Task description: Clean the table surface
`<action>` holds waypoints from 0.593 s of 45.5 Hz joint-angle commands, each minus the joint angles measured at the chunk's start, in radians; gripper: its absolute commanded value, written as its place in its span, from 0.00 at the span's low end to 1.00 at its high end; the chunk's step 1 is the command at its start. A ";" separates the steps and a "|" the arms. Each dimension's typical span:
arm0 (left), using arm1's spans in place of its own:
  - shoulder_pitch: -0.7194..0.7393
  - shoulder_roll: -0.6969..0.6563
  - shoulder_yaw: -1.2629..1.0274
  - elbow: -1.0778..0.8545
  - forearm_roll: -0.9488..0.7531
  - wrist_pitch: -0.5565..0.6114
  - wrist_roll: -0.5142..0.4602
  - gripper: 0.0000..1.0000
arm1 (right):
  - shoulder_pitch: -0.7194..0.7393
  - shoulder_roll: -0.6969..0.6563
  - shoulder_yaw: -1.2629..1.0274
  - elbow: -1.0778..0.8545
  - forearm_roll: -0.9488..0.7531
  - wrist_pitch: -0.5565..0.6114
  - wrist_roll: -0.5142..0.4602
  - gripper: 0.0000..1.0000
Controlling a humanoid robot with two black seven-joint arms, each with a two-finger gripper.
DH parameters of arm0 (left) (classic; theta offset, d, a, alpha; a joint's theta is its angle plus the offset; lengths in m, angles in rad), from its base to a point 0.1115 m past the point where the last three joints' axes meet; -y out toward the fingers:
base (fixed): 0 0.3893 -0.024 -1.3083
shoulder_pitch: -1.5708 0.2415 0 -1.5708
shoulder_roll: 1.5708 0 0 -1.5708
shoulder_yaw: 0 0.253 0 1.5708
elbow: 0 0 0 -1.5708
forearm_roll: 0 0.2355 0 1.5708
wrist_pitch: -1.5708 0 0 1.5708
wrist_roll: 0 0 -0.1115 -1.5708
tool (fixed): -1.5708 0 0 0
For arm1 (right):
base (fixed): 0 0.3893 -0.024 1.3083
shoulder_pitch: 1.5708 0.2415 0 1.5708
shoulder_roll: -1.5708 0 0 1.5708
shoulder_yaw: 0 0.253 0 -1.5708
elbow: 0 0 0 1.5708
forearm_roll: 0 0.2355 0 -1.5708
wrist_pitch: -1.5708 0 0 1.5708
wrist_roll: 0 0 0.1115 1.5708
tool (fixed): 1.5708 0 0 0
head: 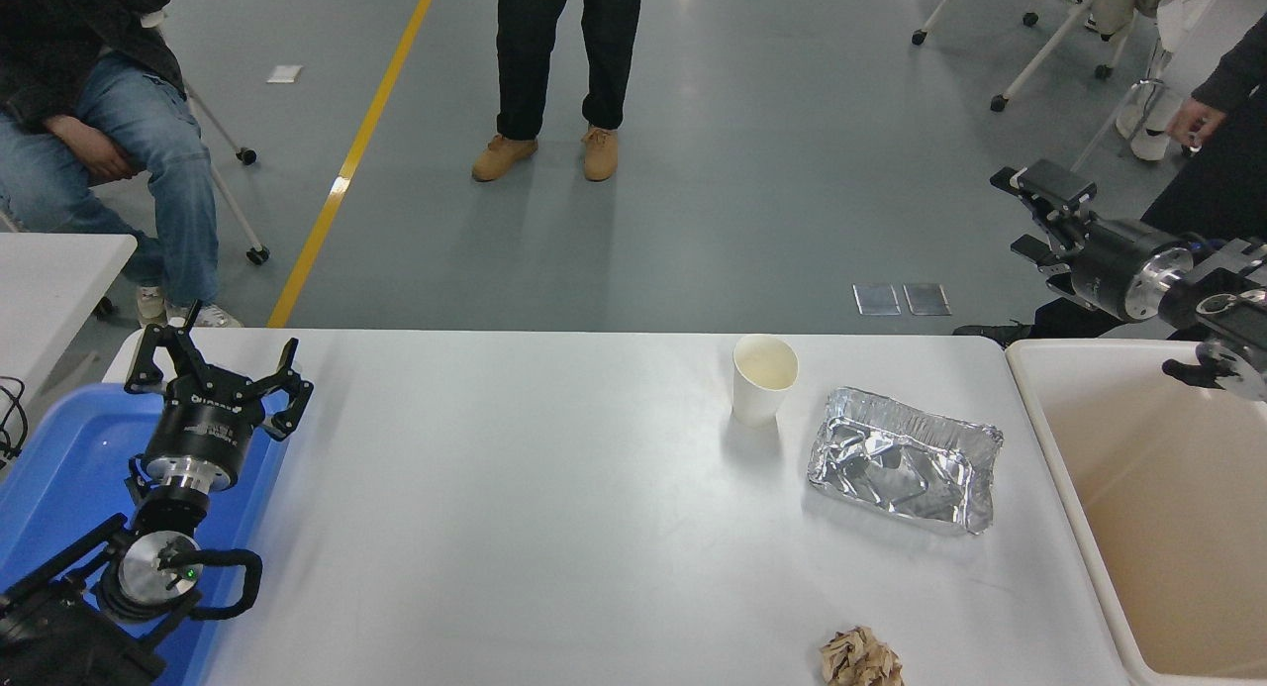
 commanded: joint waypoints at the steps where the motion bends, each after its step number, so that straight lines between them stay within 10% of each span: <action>1: 0.000 0.000 0.000 0.000 0.000 0.000 0.000 0.99 | 0.036 -0.054 -0.014 0.114 -0.303 0.003 0.000 0.98; 27: 0.000 0.000 0.000 0.000 0.000 0.000 0.000 0.99 | 0.225 0.031 -0.281 0.203 -0.274 0.086 -0.215 0.97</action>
